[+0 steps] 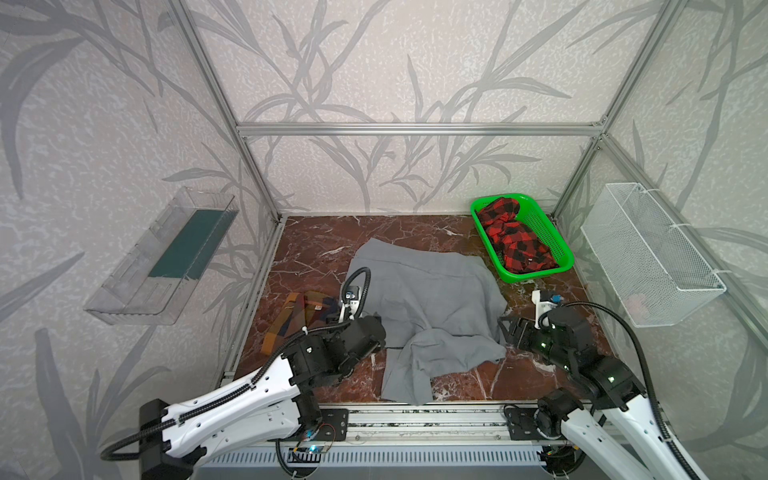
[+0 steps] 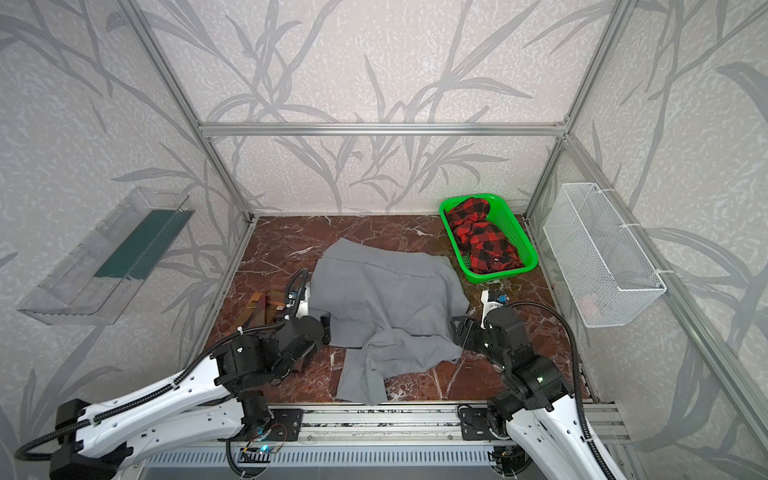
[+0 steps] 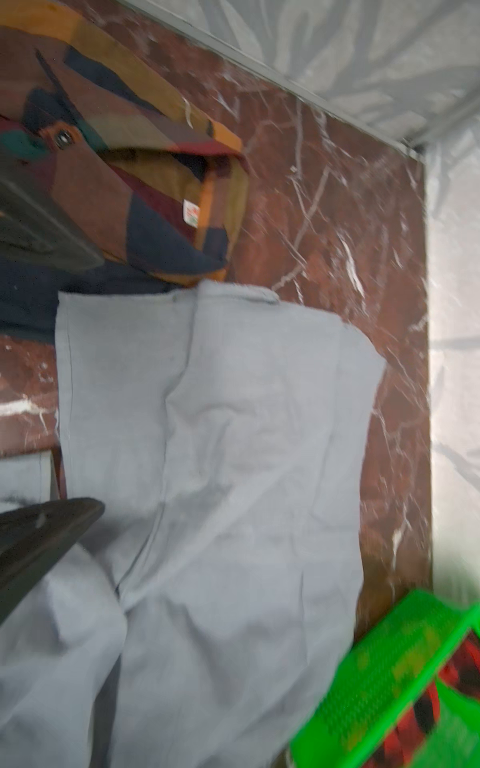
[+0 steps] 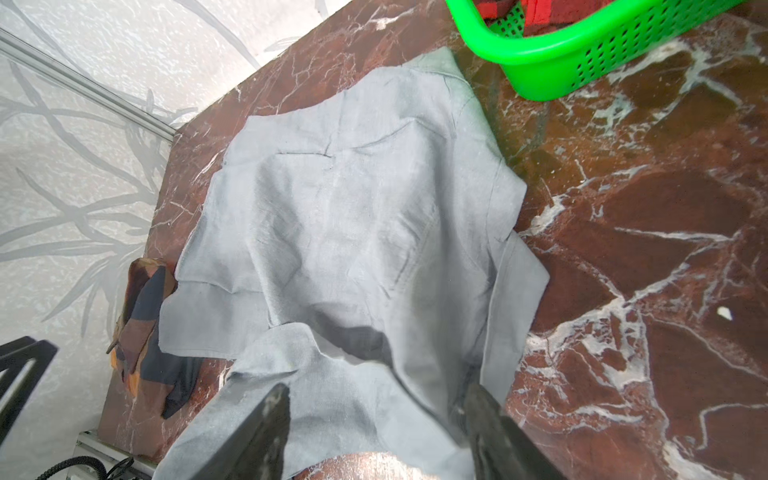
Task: Fold and stack the long sleeve shirts
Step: 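Lay the grey shirt flat on the table with both grippers and release, then draw both grippers back toward the shirt's nearer edge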
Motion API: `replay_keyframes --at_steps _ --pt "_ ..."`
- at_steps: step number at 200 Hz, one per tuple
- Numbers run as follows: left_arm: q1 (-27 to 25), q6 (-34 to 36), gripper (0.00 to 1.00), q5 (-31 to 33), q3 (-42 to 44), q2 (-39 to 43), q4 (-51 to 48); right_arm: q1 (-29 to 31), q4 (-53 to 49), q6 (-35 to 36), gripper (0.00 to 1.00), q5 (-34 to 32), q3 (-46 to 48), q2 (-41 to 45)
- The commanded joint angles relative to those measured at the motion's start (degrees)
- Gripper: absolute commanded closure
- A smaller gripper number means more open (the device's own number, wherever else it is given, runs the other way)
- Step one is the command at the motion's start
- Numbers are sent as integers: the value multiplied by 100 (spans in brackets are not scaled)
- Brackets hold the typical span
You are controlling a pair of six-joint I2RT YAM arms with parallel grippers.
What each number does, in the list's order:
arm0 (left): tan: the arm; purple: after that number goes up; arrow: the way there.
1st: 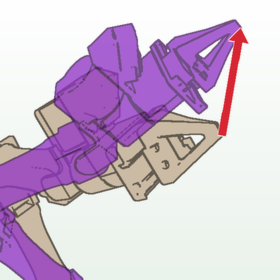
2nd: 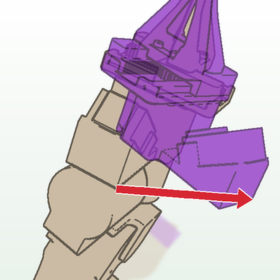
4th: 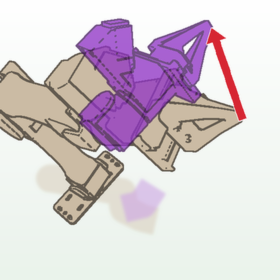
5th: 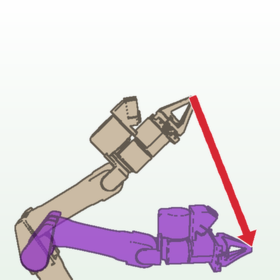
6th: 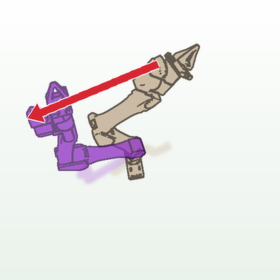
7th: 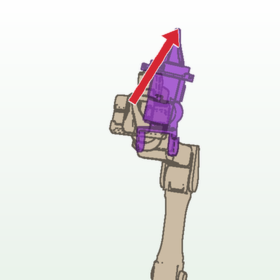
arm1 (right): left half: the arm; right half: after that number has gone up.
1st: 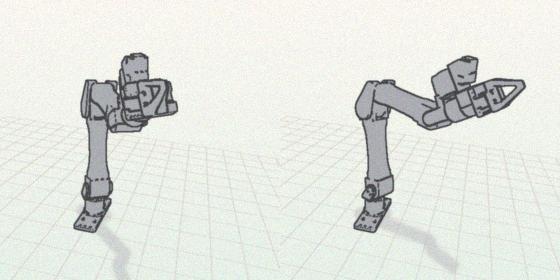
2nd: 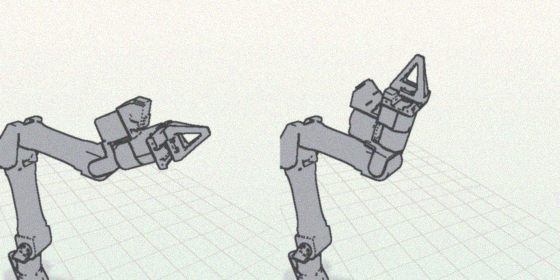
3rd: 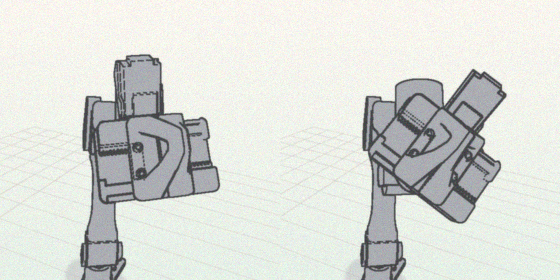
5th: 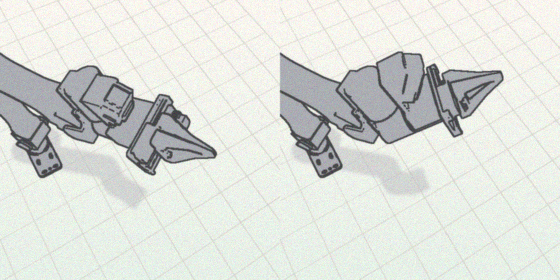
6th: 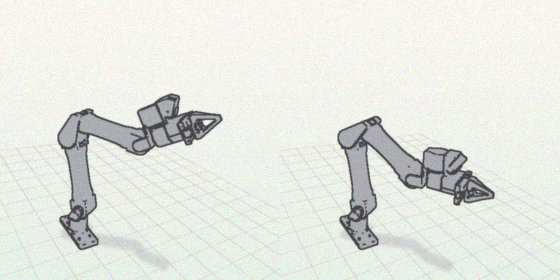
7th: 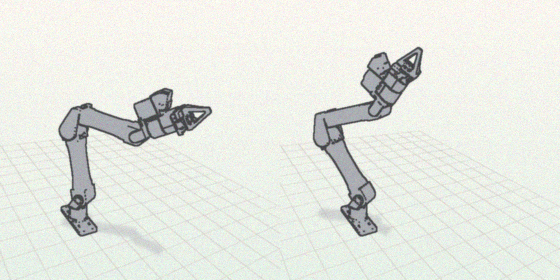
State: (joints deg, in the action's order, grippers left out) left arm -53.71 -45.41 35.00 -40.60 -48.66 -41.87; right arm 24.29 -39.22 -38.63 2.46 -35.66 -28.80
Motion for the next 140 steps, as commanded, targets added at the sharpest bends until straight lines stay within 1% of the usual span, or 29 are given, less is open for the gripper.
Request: replay_keyframes --at_steps 1,12,26,58,67,80,94,125,140 --pt "777 -871 11 -880 317 -159 -498 21 -205 123 29 -30 -158 -41" --pt "1238 -1100 11 -1044 488 -228 -576 21 -160 111 29 -23 -137 -11" --pt "1761 -1189 11 -1308 740 -199 -468 22 -80 93 28 80 -133 0" --pt "2683 -1480 12 -1678 1256 41 -243 22 18 134 28 192 -50 49" --pt "2924 -1550 14 -1797 1401 116 -159 21 54 134 28 227 -5 80" --pt "3217 -1607 17 -1867 1598 178 15 22 138 123 28 292 53 102" --pt "3494 -1642 18 -1967 1714 62 230 16 219 128 29 323 103 89" --pt "4026 -1814 18 -2028 1794 -478 496 22 416 120 29 457 147 -90" --pt "4428 -1849 18 -2129 1908 -645 652 23 519 106 29 493 188 -231"
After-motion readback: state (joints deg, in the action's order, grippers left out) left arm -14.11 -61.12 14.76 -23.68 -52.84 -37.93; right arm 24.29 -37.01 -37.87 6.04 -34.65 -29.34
